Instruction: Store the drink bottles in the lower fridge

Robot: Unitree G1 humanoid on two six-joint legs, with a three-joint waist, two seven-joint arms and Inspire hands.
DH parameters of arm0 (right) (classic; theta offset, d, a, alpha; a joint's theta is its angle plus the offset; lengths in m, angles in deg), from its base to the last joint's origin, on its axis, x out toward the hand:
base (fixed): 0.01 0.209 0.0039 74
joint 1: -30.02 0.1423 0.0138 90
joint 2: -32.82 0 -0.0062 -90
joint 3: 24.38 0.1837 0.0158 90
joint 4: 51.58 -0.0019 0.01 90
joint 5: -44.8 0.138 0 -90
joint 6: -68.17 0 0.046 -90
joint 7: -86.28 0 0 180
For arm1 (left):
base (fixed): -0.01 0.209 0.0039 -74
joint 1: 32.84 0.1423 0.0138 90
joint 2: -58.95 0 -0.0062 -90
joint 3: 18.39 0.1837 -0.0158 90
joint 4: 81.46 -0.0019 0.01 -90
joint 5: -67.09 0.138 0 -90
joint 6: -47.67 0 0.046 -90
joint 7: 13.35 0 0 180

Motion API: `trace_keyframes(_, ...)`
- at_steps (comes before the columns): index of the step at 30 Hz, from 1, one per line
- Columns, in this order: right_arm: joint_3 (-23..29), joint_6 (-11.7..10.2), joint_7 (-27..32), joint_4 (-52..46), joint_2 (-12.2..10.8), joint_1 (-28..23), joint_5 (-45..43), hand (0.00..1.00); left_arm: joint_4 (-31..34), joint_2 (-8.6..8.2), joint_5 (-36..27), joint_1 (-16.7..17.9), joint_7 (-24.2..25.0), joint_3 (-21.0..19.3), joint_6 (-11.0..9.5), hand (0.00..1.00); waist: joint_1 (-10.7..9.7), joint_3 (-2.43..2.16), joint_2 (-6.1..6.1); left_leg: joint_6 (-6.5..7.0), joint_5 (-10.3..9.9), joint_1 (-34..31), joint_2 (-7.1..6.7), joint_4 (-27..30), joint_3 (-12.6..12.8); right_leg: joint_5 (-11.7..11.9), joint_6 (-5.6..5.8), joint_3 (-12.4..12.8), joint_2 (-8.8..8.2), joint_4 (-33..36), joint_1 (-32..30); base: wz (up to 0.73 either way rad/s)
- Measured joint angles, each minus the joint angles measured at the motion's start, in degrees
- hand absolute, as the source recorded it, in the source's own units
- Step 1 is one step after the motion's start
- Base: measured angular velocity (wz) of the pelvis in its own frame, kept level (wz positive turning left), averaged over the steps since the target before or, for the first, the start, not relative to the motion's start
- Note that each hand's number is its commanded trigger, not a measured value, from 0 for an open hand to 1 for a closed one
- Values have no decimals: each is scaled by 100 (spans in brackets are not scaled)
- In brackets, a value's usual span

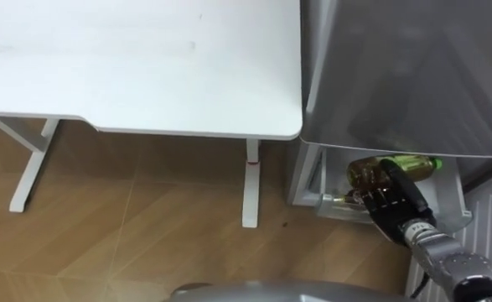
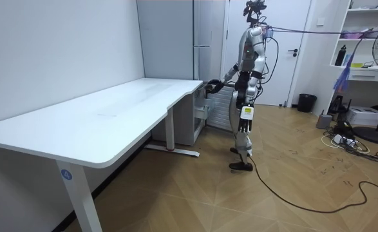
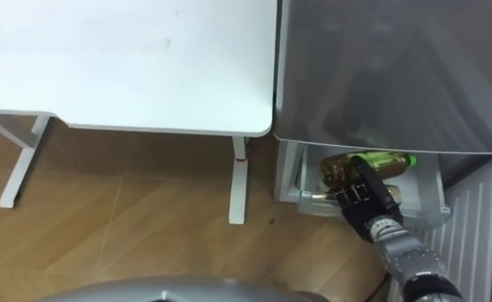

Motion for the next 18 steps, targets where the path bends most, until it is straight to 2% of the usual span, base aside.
trace_keyframes(5, -1, -2, 137, 1, 82, 124, 1, 100, 100, 12, 1, -18, -18, 5, -6, 0, 25, -10, 12, 12, 9, -195, -18, 47, -32, -5, 8, -61, -37, 69, -178, 6)
trace_keyframes(8, -1, 4, 208, 52, 134, 234, -3, 100, 103, 19, 7, -90, -18, 8, -3, 0, 7, -7, -13, 32, 22, -377, -43, 90, -136, -7, 11, -161, -70, 125, -306, 17)
trace_keyframes(11, 22, 39, 254, 462, 160, 635, -2, 100, 100, 59, 11, -183, -15, 8, -4, 0, -25, 20, -63, 46, 50, -523, -50, 119, -167, -4, 8, -216, -86, 146, -414, 11)
trace_keyframes(18, 25, 257, 221, 953, 229, 1072, -30, 100, 97, 209, 13, -263, -34, 15, 34, 0, 7, -9, -166, 51, 80, -895, -57, 279, -190, 13, -18, -248, -117, 275, -757, 2)
